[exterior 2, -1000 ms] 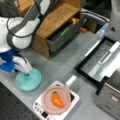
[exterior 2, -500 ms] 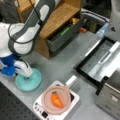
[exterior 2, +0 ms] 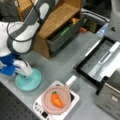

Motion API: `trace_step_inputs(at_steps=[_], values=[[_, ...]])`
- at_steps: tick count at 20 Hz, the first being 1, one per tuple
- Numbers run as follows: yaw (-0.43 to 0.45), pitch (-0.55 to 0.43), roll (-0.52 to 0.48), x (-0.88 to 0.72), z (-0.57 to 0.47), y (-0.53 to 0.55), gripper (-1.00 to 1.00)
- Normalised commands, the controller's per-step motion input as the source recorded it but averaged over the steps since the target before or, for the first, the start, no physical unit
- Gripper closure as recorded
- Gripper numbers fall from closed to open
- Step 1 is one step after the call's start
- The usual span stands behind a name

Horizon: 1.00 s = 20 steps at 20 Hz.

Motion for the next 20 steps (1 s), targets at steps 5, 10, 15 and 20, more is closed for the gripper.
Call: trace_step_inputs(at_steps=[5,10,15,20], values=[[0.036,0.089,0.173,0.07,0.19,-0.07,1.00],[0.020,0.098,0.221,0.03,0.27,-0.07,1.00],[0.017,0.089,0.295,0.01,0.32,-0.10,1.00],[-0.034,0.066,0.268,-0.02,0.38,0.01,1.00]])
